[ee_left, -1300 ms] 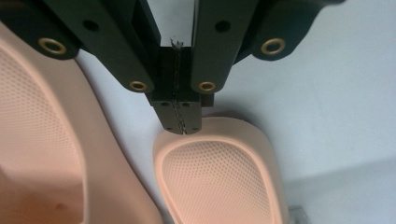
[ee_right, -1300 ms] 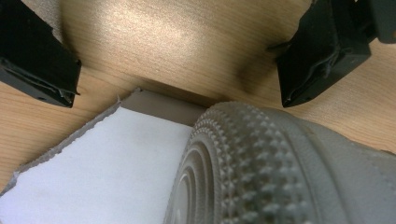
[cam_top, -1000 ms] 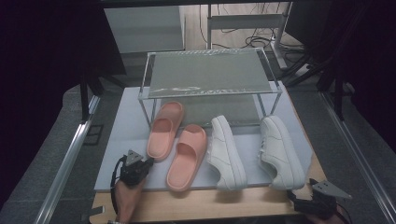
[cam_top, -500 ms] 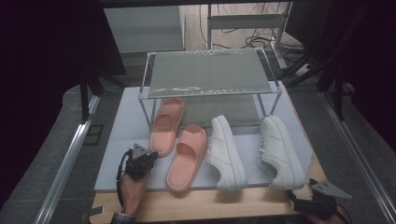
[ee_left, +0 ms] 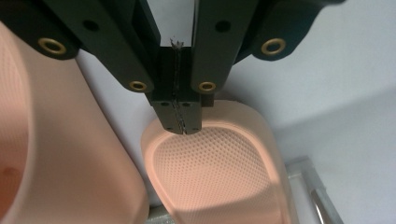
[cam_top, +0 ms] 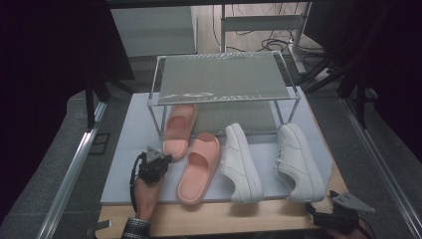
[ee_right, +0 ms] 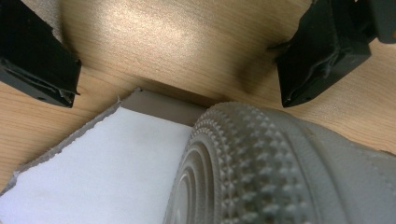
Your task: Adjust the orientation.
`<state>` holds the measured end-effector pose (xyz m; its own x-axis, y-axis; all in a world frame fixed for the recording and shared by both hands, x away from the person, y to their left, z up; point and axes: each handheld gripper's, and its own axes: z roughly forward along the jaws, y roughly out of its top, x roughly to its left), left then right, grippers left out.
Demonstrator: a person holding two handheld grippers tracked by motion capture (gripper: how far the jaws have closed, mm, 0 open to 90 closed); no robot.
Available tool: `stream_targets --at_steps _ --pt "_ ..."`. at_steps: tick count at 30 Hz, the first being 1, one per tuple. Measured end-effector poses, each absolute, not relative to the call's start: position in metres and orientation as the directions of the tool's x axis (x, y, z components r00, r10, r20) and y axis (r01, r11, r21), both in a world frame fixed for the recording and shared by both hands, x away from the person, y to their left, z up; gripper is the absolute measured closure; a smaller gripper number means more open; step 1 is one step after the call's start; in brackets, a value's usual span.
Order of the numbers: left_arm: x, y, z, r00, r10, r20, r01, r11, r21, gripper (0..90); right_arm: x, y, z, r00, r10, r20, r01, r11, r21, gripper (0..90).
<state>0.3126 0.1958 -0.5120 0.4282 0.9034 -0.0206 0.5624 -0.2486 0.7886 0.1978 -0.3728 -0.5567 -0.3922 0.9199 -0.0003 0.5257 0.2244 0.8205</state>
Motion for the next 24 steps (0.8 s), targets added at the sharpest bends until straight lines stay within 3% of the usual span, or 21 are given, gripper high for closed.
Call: stream_targets --at_steps 24 --pt "0.354 0.175 -0.506 0.393 0.920 0.005 0.558 -0.242 0.793 89.5 0.198 -0.373 -0.557 -0.393 0.920 0.001 0.524 0.223 0.822 0.0"
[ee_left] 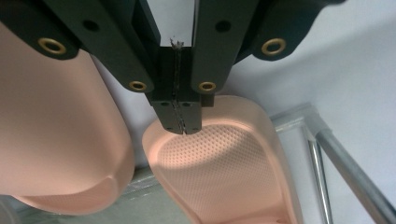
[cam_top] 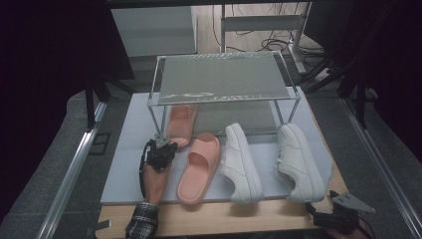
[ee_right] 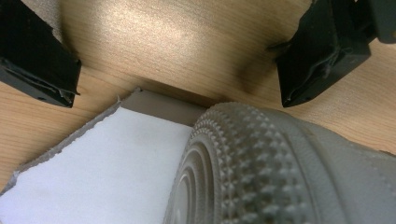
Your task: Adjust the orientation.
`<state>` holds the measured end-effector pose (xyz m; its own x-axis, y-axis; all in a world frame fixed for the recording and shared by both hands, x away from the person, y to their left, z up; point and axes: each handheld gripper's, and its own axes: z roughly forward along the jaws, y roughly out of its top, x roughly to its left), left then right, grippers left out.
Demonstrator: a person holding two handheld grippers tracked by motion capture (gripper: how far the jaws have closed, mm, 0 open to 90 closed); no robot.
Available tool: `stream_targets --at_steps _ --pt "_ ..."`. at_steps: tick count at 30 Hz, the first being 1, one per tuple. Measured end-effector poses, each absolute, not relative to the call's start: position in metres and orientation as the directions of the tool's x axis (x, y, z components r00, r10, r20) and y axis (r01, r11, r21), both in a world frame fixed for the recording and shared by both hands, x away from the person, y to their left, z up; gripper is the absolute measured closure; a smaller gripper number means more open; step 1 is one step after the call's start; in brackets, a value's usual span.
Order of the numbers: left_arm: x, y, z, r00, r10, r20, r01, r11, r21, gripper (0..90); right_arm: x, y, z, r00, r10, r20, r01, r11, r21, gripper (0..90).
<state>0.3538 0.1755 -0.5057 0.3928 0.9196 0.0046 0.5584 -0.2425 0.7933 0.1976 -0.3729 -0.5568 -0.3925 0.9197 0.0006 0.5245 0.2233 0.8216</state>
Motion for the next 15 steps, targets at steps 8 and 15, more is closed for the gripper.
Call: stream_targets --at_steps 8,15 --pt "0.369 0.170 -0.505 0.379 0.925 0.019 0.566 -0.248 0.787 89.5 0.198 -0.373 -0.557 -0.393 0.919 0.001 0.524 0.223 0.822 0.0" --pt "0.380 0.165 -0.505 0.363 0.931 0.032 0.572 -0.250 0.782 89.6 0.197 -0.373 -0.557 -0.394 0.919 0.002 0.525 0.223 0.822 0.0"
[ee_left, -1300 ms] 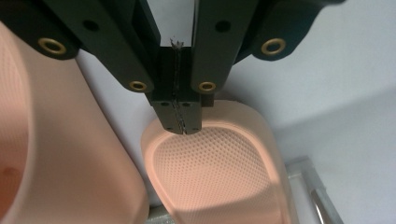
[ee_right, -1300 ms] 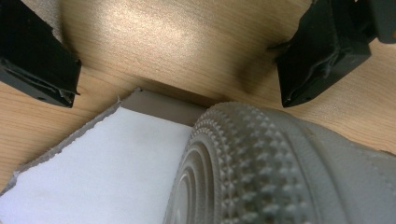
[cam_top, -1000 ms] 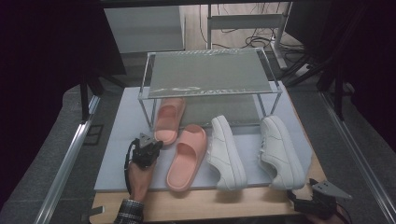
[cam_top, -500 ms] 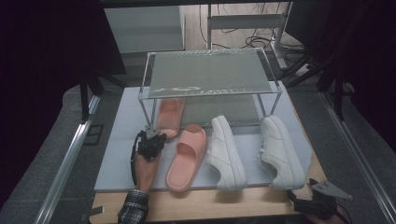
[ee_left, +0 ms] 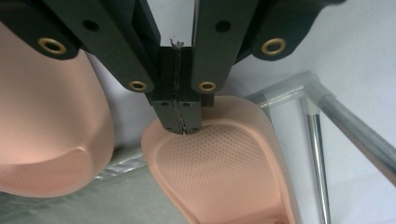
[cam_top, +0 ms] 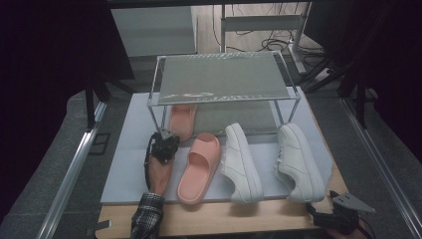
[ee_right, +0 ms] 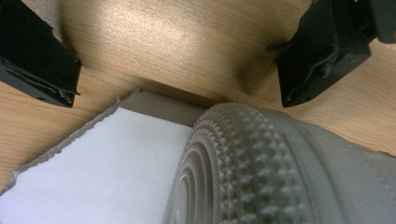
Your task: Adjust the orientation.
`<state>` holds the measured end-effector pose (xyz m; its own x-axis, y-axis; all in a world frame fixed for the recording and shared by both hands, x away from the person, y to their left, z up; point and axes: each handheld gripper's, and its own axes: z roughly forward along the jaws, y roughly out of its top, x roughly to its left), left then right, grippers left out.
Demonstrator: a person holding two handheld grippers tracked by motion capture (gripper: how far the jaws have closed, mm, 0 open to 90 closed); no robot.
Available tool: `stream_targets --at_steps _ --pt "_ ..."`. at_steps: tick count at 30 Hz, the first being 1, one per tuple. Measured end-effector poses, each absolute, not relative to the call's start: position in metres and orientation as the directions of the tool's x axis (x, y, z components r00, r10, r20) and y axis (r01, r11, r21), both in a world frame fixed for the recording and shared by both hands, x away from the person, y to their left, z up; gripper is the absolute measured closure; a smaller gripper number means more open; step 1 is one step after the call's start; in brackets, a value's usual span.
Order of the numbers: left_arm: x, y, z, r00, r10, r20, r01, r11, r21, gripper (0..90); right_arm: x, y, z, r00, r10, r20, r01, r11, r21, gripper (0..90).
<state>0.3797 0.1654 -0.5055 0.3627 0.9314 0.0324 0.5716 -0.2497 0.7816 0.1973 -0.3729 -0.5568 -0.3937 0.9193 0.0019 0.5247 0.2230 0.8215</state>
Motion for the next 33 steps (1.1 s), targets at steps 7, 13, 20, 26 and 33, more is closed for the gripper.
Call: stream_targets --at_steps 7,13,20,26,33 --pt "0.388 0.161 -0.507 0.346 0.938 0.033 0.579 -0.241 0.779 89.6 0.197 -0.373 -0.557 -0.394 0.919 0.002 0.526 0.224 0.821 0.0" --pt "0.396 0.158 -0.509 0.348 0.936 0.048 0.594 -0.260 0.761 89.5 0.197 -0.373 -0.556 -0.396 0.918 0.001 0.527 0.227 0.819 0.0" --pt "0.394 0.159 -0.514 0.368 0.930 0.018 0.602 -0.253 0.758 89.5 0.197 -0.373 -0.557 -0.400 0.917 0.001 0.525 0.228 0.820 0.0" --pt "0.385 0.166 -0.508 0.387 0.921 -0.034 0.595 -0.221 0.773 89.3 0.197 -0.373 -0.557 -0.399 0.917 0.002 0.525 0.227 0.820 0.0" --pt "0.372 0.172 -0.501 0.444 0.892 -0.085 0.595 -0.222 0.773 87.2 0.197 -0.373 -0.557 -0.398 0.917 0.002 0.526 0.227 0.820 0.0"
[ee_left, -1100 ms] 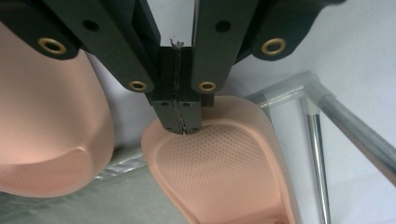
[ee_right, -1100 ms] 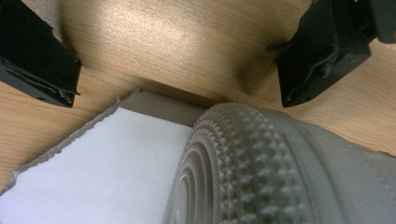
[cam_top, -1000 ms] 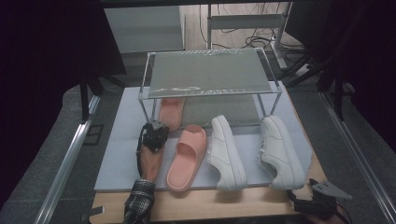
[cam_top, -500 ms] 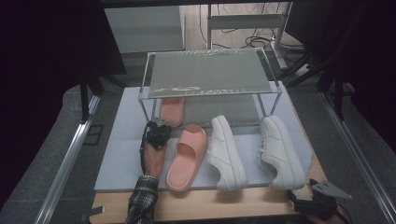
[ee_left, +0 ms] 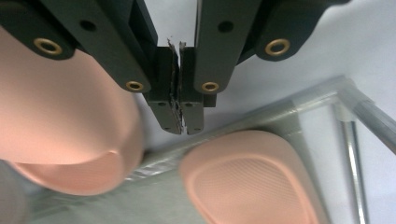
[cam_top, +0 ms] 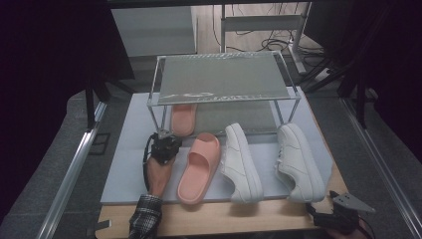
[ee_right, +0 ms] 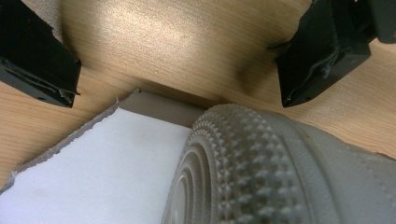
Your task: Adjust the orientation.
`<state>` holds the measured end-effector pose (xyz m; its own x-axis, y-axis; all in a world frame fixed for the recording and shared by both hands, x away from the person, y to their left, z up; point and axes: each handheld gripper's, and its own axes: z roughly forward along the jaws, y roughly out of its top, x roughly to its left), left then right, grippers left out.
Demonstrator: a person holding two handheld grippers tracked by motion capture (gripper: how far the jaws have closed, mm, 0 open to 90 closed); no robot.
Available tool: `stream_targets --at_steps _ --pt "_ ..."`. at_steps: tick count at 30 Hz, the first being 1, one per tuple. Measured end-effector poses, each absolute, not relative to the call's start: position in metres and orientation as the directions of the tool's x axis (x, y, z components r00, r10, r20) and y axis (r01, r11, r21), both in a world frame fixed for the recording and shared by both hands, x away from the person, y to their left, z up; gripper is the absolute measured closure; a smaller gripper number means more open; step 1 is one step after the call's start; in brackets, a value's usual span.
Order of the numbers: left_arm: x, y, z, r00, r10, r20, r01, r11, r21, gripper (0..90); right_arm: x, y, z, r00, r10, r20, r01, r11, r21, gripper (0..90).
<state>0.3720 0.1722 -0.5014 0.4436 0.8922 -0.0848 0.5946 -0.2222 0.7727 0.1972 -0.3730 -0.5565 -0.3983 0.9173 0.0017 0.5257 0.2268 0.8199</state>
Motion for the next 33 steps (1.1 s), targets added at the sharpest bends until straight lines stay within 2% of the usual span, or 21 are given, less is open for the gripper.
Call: stream_targets --at_steps 9,25,29,33 --pt "0.351 0.181 -0.493 0.498 0.859 -0.120 0.587 -0.233 0.775 84.1 0.197 -0.373 -0.557 -0.399 0.917 0.002 0.524 0.227 0.821 0.0" --pt "0.311 0.184 -0.482 0.567 0.810 -0.150 0.573 -0.256 0.779 84.0 0.197 -0.373 -0.557 -0.397 0.918 0.002 0.524 0.225 0.821 0.0" --pt "0.305 0.178 -0.482 0.575 0.805 -0.148 0.563 -0.258 0.785 79.7 0.197 -0.373 -0.557 -0.396 0.918 0.002 0.525 0.225 0.821 0.0" --pt "0.306 0.175 -0.483 0.574 0.801 -0.169 0.564 -0.237 0.791 69.7 0.197 -0.373 -0.557 -0.396 0.918 0.002 0.524 0.225 0.821 0.0"
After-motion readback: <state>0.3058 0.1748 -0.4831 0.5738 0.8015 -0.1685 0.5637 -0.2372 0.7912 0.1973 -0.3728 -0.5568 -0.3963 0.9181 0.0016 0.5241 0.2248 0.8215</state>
